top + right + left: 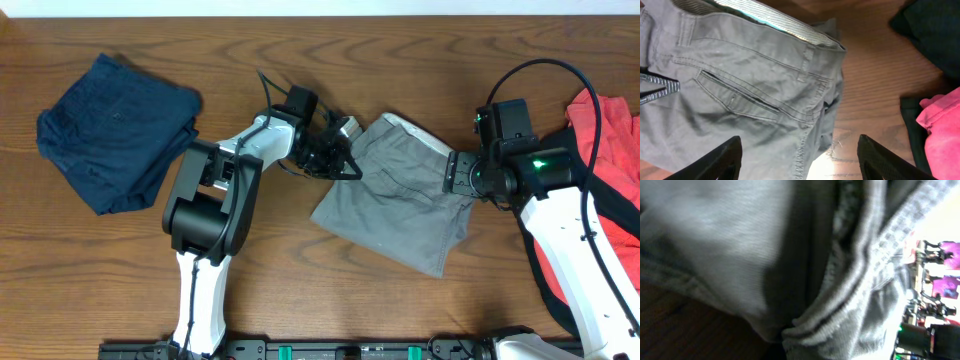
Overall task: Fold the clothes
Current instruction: 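Carry the grey shorts leftward with the left gripper onto the navy garment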
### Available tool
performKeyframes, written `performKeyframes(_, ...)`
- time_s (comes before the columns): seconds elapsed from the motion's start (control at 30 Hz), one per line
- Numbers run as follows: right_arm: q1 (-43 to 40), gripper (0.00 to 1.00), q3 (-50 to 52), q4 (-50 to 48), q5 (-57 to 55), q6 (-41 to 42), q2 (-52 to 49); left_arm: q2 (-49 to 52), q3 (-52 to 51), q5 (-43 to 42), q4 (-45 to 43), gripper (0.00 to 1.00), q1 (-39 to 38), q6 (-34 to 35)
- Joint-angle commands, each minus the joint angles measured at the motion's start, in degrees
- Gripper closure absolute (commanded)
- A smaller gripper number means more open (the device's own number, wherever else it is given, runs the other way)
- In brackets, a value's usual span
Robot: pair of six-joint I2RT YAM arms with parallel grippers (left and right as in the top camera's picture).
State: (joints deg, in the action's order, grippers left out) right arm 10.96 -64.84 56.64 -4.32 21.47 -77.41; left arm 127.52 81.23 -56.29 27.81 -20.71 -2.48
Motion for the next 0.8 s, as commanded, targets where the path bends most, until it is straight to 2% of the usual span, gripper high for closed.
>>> performKeyframes(0.0,0.46,0.28,-1.05,0.13,0.02,0.79,0.52,-1.92,-0.22,8.72,1.97,0.94,2.08,1.7)
performKeyframes(0.2,0.22,0.28,-1.05,0.15,-0.17,0.76,0.52,-12.33,1.81,17.55,6.75,0.94,7.96,1.7)
performKeyframes(0.47,0.2,0.28,-1.05,0.42,-0.15,0.76,0.52,-29.46,3.15,28.79,5.49,0.94,20.74,1.75)
performKeyframes(0.6,0.2,0.28,-1.05,1.09,-0.15,0.76,0.52,-33.48,3.15,31.98,1.62,0.94,27.43,2.97)
performKeyframes(0.77,0.2,0.28,-1.05,1.7,-0.15,0.79,0.52,-32.96,3.13,31.95,-2.78,0.94,35.8,5.38)
